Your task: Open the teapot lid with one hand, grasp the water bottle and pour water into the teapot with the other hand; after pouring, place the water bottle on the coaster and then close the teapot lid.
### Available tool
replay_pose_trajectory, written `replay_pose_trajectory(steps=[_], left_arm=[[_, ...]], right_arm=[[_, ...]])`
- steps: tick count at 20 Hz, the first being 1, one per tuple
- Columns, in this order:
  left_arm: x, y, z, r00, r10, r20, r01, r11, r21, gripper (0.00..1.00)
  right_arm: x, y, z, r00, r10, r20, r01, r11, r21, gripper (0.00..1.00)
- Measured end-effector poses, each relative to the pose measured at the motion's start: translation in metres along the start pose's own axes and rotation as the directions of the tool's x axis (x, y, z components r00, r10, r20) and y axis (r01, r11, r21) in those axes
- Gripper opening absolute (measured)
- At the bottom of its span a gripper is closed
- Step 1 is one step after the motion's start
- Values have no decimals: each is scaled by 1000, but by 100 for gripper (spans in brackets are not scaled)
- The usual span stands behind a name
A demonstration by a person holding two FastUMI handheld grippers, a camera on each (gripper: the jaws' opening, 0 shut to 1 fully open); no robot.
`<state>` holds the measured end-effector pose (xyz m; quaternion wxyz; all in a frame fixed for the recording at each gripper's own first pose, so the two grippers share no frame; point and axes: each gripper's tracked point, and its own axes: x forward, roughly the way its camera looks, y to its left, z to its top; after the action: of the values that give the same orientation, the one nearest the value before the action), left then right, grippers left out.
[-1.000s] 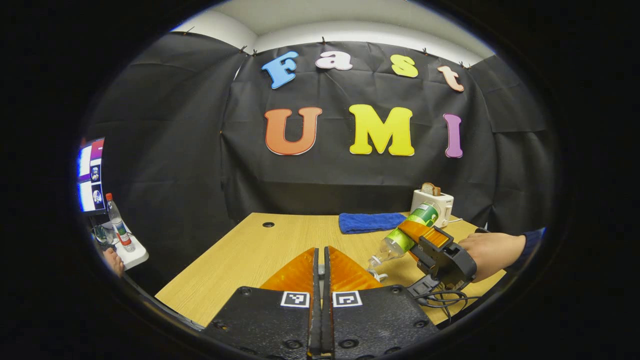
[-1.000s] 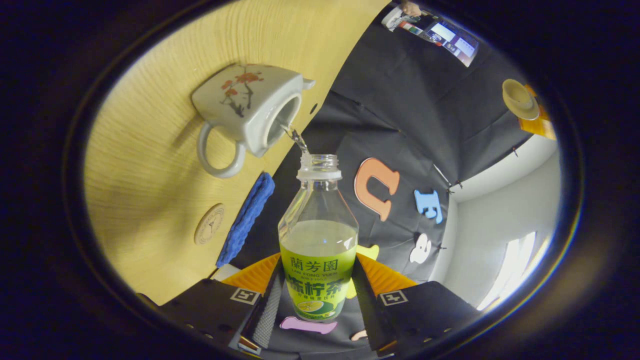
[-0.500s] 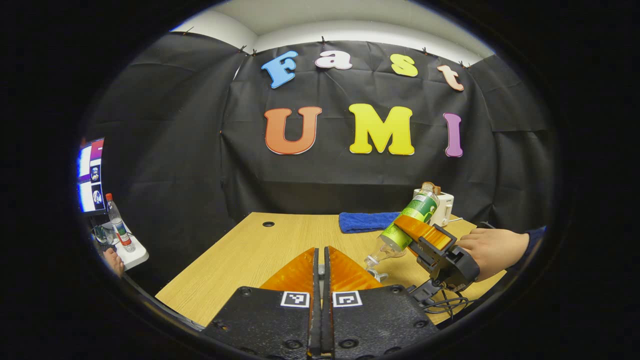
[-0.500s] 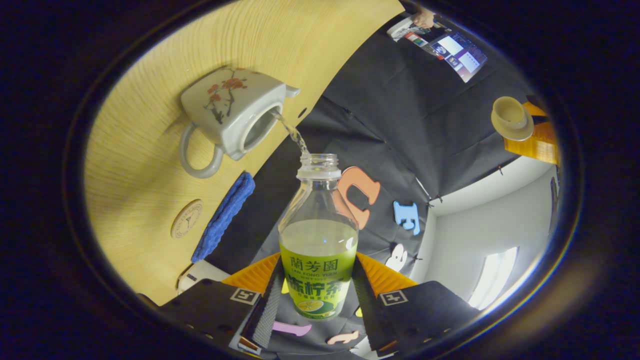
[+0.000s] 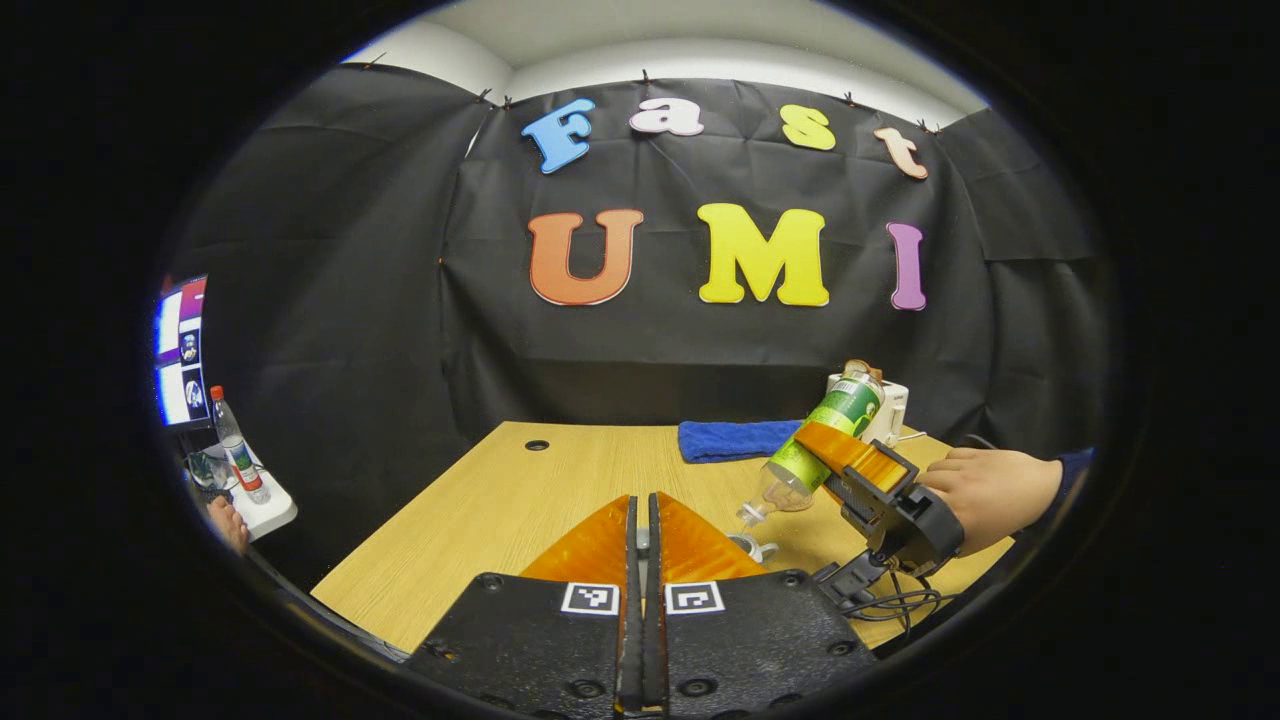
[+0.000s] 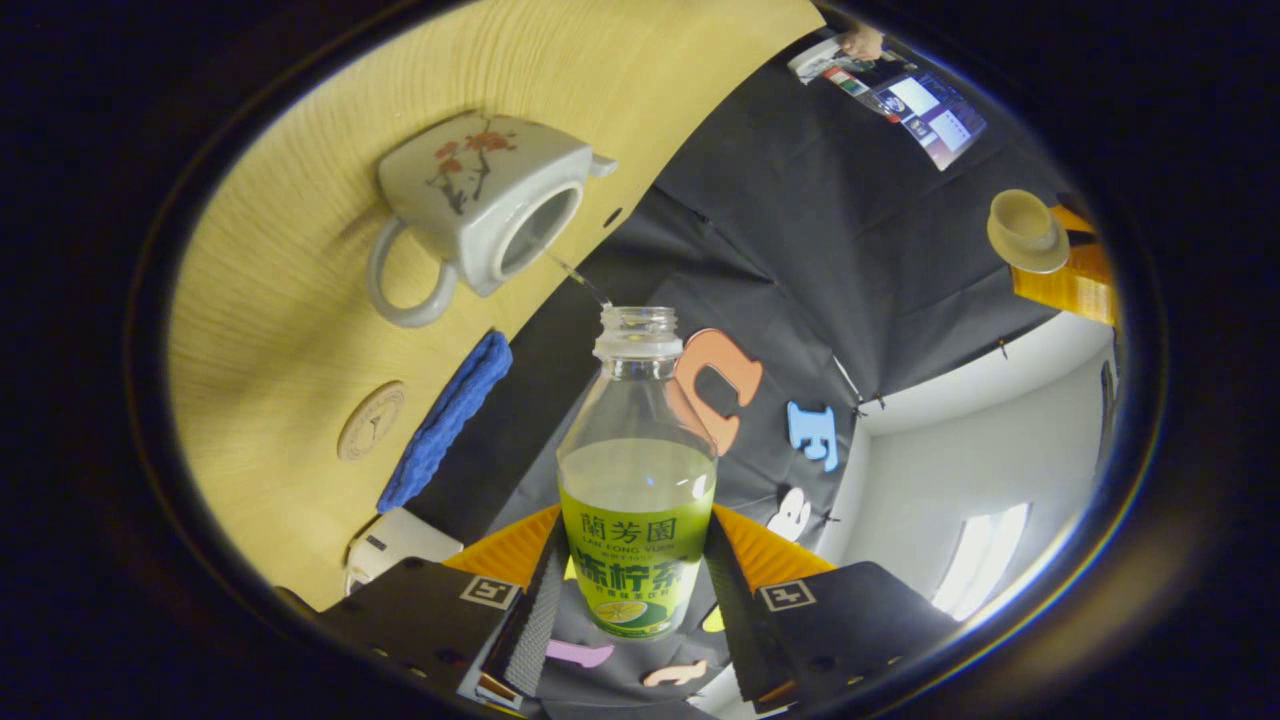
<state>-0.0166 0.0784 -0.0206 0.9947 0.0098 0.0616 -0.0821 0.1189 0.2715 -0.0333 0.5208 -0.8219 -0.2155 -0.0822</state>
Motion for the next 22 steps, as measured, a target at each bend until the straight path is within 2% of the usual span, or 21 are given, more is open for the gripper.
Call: replay_pose_trajectory(steps=[8, 10, 13, 15, 16, 17, 18, 21, 22], left_arm=[[2, 0, -4, 1000, -8, -11, 8, 1000, -3, 3], [2, 0, -5, 1000, -8, -13, 8, 1000, -4, 3], [3, 1, -6, 1000, -7, -15, 7, 1000, -2, 3], [4, 1, -6, 1000, -5, -15, 5, 1000, 1, 3], [4, 2, -6, 1000, -3, -16, 3, 1000, -1, 3], [4, 2, -6, 1000, -2, -18, 1, 1000, -3, 3], [5, 2, -7, 1000, -2, -19, 2, 1000, -5, 3], [7, -1, -9, 1000, -4, -25, 4, 1000, -10, 3], [9, -1, -10, 1000, -4, -28, 4, 1000, -8, 3]], right_arm=[[-3, -3, 0, 1000, -24, 5, 24, 1000, 14, 72], [0, -2, 5, 1000, -26, 15, 25, 997, 71, 72], [4, 14, 12, 999, 36, 27, -41, 971, 237, 71], [-2, 29, 13, 993, 108, 41, -116, 920, 375, 74], [-2, 39, 14, 986, 157, 55, -165, 878, 448, 72], [-7, 52, 10, 976, 204, 74, -213, 829, 517, 75], [-6, 54, 10, 967, 239, 85, -243, 776, 582, 72], [-7, 63, -2, 953, 286, 101, -264, 617, 742, 73], [-10, 70, -3, 941, 313, 126, -289, 552, 782, 76]])
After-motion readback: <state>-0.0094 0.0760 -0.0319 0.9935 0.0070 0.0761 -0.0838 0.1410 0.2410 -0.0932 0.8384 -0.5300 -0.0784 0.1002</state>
